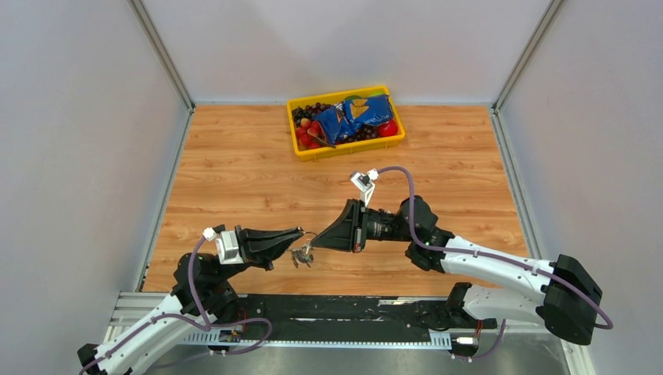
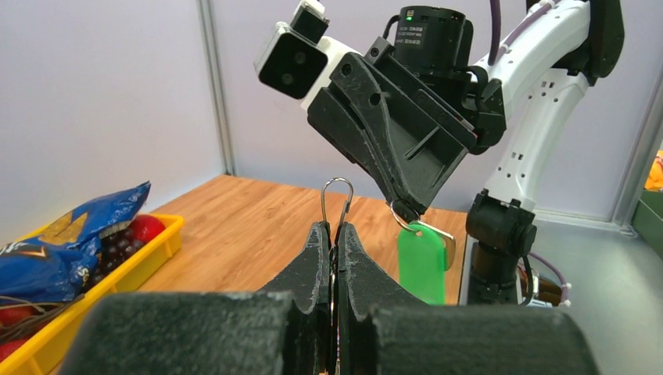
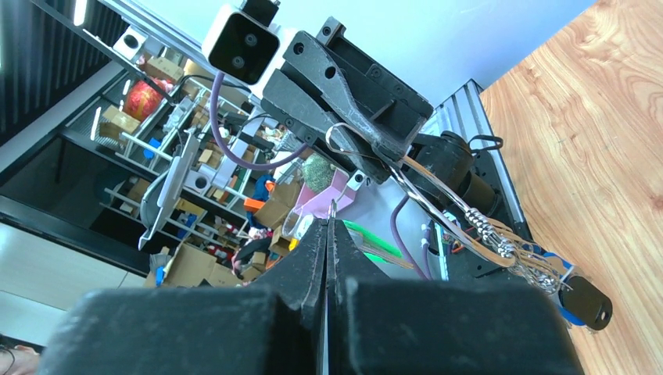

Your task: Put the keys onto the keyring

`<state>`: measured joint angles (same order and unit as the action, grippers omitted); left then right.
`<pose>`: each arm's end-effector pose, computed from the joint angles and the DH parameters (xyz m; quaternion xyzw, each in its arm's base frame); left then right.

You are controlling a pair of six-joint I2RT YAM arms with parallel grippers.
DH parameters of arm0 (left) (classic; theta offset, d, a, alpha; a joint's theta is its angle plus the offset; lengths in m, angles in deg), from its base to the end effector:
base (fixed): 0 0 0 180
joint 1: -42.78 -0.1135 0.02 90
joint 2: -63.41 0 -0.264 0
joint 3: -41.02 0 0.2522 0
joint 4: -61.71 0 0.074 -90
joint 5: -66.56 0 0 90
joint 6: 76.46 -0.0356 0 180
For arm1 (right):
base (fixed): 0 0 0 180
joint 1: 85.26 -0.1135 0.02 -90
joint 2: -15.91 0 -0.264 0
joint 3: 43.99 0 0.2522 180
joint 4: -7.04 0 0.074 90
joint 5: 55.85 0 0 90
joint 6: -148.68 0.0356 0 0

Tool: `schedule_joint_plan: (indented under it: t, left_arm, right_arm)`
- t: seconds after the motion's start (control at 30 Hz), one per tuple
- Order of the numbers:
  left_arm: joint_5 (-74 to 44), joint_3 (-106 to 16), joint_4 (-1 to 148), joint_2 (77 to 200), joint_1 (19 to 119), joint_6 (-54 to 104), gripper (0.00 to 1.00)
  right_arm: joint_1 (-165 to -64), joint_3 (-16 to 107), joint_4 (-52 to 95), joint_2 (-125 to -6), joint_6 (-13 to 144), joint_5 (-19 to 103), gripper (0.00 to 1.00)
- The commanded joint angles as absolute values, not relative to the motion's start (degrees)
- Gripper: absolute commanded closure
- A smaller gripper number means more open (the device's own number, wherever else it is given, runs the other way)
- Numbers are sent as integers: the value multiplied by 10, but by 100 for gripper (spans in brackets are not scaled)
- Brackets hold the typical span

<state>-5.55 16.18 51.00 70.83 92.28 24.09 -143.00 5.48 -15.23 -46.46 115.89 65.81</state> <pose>0.0527 -0.0786 0.2740 0.2950 0.4343 -0.4932 0.6936 0.1157 0.2183 0.3081 -0.2109 0.6215 0.7134 0.2456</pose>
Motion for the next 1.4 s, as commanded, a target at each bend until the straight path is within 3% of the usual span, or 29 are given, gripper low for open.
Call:
schedule_joint_plan:
  t: [0.0,0.47,1.0,1.37]
  left_arm:
    - [-78,164,474,702,924,228,99]
    - [-108,193,437,684,924,224,99]
    - [-265,233,397,666,924,174,99]
    - [-284,239,391,666,924,164,99]
  right_arm:
    - [-1434,78,-215,-474,1185,637,100]
    - [-1435,69,-288,-519,1234,600,100]
    - [-1436,78,-358,-596,1281,565,100]
    - [-1436,101,-404,-648,1316,532,100]
